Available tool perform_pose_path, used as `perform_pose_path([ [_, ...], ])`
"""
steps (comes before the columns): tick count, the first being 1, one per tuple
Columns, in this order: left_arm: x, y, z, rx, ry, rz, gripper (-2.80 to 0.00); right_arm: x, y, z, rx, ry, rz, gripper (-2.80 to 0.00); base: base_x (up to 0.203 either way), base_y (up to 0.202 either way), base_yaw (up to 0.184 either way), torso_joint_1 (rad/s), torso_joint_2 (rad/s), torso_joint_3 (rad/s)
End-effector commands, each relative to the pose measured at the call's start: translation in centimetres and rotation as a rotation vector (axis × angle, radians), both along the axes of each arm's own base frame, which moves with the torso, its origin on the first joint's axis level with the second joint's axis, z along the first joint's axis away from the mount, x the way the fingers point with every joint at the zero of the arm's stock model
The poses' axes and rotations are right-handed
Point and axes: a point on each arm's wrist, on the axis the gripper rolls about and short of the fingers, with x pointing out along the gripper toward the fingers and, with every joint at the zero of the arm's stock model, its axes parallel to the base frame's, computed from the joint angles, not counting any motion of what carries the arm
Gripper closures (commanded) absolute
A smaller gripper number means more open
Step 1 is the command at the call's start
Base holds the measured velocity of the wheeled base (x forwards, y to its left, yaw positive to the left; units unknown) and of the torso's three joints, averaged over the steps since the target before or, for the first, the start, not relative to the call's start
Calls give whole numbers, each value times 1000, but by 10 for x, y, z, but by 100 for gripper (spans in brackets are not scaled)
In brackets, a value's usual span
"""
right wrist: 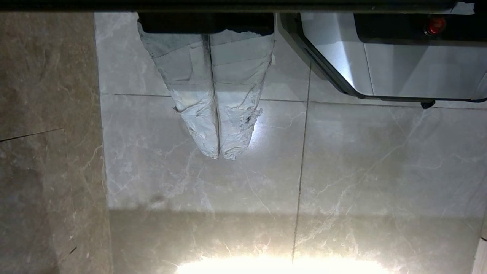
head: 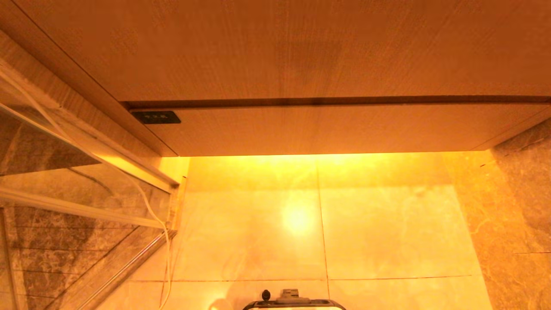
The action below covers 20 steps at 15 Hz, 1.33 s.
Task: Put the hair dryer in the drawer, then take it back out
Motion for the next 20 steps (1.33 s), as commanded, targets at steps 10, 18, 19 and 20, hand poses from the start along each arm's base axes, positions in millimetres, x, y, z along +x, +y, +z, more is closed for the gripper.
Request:
perform_pose_path([
  [10, 0, 0, 0, 0, 2, 0, 0, 0, 0, 0, 2, 3, -1, 0, 0, 0, 0, 0, 0, 0],
  [18, 0, 0, 0, 0, 1, 0, 0, 0, 0, 0, 2, 3, 1, 0, 0, 0, 0, 0, 0, 0],
  [19, 0, 0, 0, 0, 1, 0, 0, 0, 0, 0, 2, 3, 1, 0, 0, 0, 0, 0, 0, 0],
  [20, 0, 0, 0, 0, 1, 0, 0, 0, 0, 0, 2, 3, 1, 0, 0, 0, 0, 0, 0, 0],
])
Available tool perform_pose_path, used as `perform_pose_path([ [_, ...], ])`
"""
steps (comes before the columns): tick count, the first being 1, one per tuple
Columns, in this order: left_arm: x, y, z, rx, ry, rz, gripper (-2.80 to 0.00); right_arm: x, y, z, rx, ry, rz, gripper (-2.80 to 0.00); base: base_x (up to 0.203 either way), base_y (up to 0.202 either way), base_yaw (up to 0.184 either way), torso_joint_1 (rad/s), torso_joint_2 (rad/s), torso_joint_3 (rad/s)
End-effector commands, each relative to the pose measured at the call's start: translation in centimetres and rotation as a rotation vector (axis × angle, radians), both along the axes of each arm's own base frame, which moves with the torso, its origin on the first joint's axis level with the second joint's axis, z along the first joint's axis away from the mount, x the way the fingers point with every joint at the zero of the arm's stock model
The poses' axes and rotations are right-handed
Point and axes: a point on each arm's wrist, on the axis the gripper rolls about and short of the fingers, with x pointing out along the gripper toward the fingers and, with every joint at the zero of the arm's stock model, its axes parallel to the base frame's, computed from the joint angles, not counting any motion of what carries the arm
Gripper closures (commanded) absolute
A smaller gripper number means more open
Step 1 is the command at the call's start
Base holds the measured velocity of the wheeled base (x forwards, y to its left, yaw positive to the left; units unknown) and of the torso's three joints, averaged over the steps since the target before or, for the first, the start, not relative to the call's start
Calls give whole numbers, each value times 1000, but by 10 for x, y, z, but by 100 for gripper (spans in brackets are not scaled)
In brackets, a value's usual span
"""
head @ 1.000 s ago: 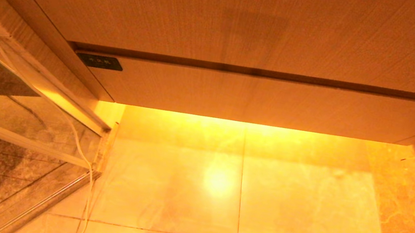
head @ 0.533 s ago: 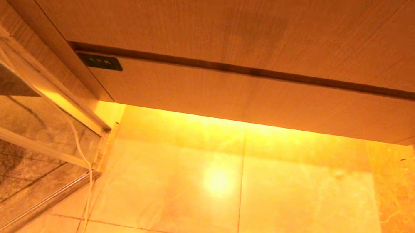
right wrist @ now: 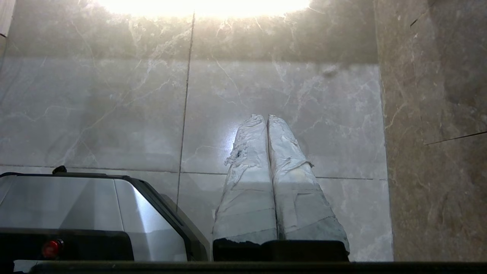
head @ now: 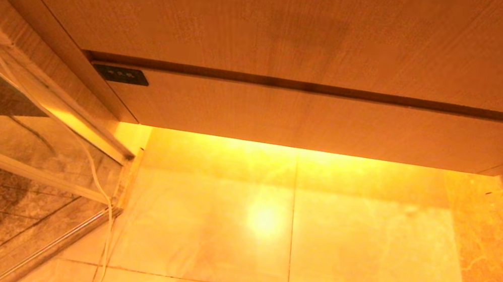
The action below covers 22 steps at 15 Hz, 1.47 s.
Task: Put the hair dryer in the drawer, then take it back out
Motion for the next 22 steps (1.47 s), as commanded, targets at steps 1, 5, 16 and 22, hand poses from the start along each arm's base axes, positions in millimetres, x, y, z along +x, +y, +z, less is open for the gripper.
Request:
perform_pose_path([
  [1, 0, 0, 0, 0, 1, 0, 0, 0, 0, 0, -1, 3, 1, 0, 0, 0, 0, 0, 0, 0],
  [5, 0, 0, 0, 0, 0, 0, 0, 0, 0, 0, -1, 3, 0, 0, 0, 0, 0, 0, 0, 0],
  [16, 0, 0, 0, 0, 2, 0, 0, 0, 0, 0, -1, 2, 0, 0, 0, 0, 0, 0, 0, 0],
  [22, 0, 0, 0, 0, 1, 0, 0, 0, 0, 0, 3, 4, -2, 0, 0, 0, 0, 0, 0, 0],
])
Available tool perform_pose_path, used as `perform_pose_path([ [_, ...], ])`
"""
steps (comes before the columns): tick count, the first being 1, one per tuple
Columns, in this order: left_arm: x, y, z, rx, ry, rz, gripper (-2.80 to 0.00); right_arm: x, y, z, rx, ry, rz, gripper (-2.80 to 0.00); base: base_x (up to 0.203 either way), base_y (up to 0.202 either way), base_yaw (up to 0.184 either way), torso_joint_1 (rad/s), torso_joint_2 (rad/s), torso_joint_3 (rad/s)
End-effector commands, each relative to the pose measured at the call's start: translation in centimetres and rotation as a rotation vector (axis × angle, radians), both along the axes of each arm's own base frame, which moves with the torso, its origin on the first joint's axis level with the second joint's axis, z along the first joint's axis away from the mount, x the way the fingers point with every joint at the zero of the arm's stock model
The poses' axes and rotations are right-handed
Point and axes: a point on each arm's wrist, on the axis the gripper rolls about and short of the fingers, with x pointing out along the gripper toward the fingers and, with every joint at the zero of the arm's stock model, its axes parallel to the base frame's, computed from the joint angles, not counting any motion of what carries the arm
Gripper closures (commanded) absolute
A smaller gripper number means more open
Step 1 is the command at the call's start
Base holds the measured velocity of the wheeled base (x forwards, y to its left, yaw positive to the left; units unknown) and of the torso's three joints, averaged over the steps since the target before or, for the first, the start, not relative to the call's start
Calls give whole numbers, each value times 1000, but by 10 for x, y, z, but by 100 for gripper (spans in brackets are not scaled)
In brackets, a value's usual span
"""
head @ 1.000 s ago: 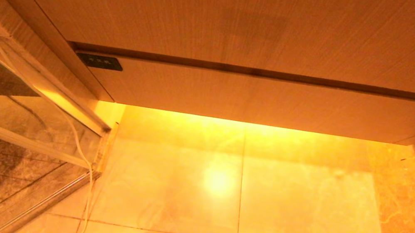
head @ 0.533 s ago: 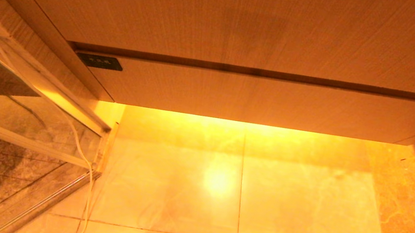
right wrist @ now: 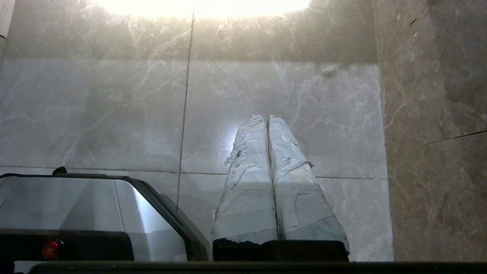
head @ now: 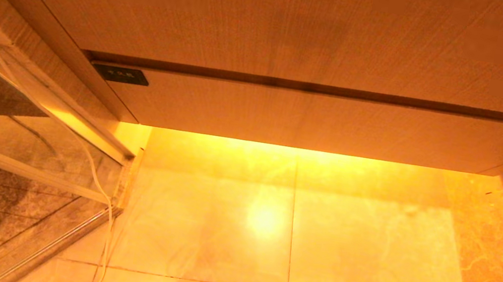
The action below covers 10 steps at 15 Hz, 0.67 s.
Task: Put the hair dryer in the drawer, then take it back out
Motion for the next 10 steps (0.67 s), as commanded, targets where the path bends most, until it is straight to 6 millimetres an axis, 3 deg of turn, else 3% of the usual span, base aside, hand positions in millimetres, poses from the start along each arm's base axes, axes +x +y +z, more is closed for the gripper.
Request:
perform_pose_path([
  [1, 0, 0, -1, 0, 2, 0, 0, 0, 0, 0, -2, 2, 1, 0, 0, 0, 0, 0, 0, 0],
  [10, 0, 0, 0, 0, 1, 0, 0, 0, 0, 0, -9, -1, 4, 0, 0, 0, 0, 0, 0, 0],
])
